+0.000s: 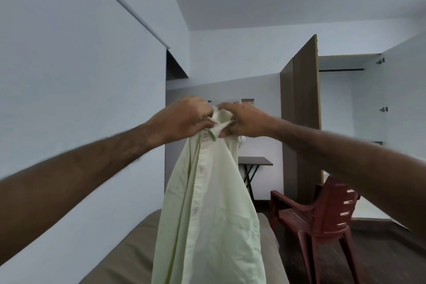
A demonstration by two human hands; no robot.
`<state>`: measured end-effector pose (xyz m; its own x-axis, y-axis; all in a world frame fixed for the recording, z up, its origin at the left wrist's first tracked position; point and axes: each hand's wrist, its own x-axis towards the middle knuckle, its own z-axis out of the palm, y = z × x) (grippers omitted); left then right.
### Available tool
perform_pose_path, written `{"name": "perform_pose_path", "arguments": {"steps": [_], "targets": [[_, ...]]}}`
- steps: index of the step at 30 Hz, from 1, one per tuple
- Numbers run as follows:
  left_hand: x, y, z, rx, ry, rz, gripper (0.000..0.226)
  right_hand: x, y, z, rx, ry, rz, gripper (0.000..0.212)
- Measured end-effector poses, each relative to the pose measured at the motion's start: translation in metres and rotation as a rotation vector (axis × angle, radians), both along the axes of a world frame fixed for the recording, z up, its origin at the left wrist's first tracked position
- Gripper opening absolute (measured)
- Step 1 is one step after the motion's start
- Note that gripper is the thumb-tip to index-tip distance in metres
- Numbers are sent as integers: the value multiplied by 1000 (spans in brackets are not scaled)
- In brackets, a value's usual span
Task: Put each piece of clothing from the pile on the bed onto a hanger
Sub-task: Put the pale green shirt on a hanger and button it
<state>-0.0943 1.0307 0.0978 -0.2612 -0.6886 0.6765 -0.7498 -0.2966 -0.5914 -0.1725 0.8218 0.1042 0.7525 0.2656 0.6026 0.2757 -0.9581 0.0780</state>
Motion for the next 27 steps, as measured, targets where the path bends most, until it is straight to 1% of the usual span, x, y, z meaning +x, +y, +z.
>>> {"name": "perform_pose_path", "arguments": {"steps": [2, 3, 4, 6, 7, 8, 9, 10, 11, 12, 13, 14, 15, 16, 18, 19, 21, 23, 27], "targets": [[-1, -5, -5, 2, -26, -52, 19, 0, -1, 0, 34, -14, -13, 26], [-2, -7, -8, -21, 17, -86, 15, 0, -3, 0, 44, -56, -40, 20], [-4, -10, -14, -74, 107, -131, 22, 0, -4, 0, 28, -115, -87, 20], [-1, -13, -29, -235, 344, -258, 57, -1, -8, 4, -40, -235, -216, 20], [5, -14, -39, -310, 460, -285, 75, -2, -11, 6, -45, -262, -258, 22], [10, -15, -52, -347, 584, -251, 86, -3, -14, 10, -26, -271, -276, 25], [17, -14, -66, -330, 701, -162, 86, -4, -18, 13, 11, -270, -269, 25], [22, -11, -79, -272, 808, -31, 76, -6, -22, 18, 54, -263, -250, 22], [28, -6, -93, -199, 872, 120, 57, -8, -26, 22, 83, -253, -229, 19], [35, 1, -106, -158, 898, 227, 39, -12, -29, 26, 100, -249, -224, 17], [42, 8, -112, -168, 905, 275, 28, -16, -32, 30, 99, -254, -245, 16], [48, 17, -113, -208, 902, 279, 29, -21, -35, 33, 67, -260, -291, 14], [55, 25, -107, -267, 874, 278, 33, -26, -36, 35, 7, -259, -340, 13], [61, 32, -97, -323, 825, 279, 32, -31, -36, 36, -68, -253, -380, 12], [70, 47, -71, -397, 732, 289, 22, -39, -33, 39, -179, -254, -421, 13], [73, 56, -57, -430, 705, 295, 21, -42, -31, 43, -196, -264, -424, 14], [74, 75, -34, -508, 677, 280, 21, -48, -31, 56, -187, -260, -434, 16], [73, 94, -16, -616, 643, 211, 19, -54, -29, 73, -144, -201, -412, 20], [63, 115, 3, -781, 571, 48, 19, -64, -18, 103, -112, -93, -239, 25]]}}
